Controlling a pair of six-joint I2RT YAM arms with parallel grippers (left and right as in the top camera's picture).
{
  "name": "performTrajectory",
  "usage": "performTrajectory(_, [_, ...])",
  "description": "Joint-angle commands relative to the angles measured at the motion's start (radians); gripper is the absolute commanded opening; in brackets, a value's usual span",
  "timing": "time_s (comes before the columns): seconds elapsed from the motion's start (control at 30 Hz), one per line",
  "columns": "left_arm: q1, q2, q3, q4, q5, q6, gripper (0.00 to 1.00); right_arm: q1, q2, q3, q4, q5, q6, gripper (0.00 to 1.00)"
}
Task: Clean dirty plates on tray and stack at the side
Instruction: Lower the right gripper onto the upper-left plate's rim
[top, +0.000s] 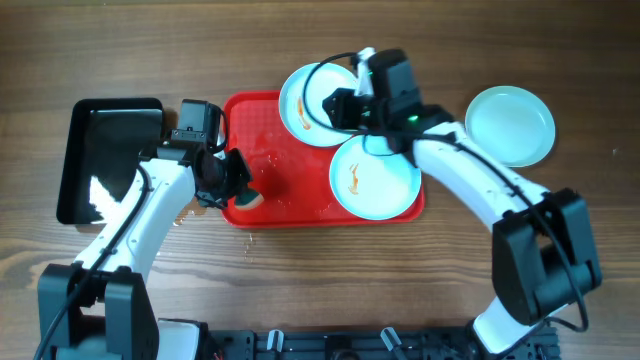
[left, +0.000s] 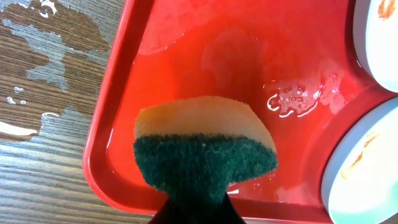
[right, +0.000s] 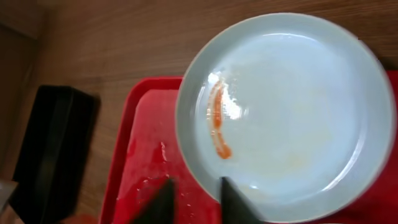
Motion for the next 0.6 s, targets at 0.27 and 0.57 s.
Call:
performTrajectory(0.27, [0.007, 0.008, -0.006, -0.010, 0.012, 0.016, 0.04, 0.074, 0.209, -0.004, 0.089, 0.202, 0.158, 0.04])
performTrajectory(0.57, [0.007, 0.008, -0.006, -0.007, 0.012, 0.016, 0.04, 0.084, 0.225, -0.004, 0.079, 0.131, 0.159, 0.04])
